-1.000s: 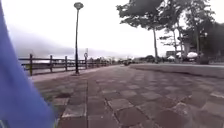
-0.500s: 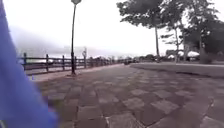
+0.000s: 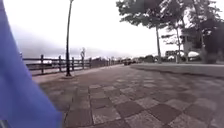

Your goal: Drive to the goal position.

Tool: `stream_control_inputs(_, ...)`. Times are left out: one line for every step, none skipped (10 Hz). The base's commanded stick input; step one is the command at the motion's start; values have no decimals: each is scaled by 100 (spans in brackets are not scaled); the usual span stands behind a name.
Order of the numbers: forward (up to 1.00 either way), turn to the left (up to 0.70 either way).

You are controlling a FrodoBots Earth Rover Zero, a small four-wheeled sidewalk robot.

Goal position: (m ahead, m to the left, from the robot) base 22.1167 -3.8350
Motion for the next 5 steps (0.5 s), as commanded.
stream_control_inputs(100,0)
stream_control_inputs(100,-2)
stream_control_inputs(100,-14)
stream_control_inputs(100,-37)
stream_control_inputs(100,-17)
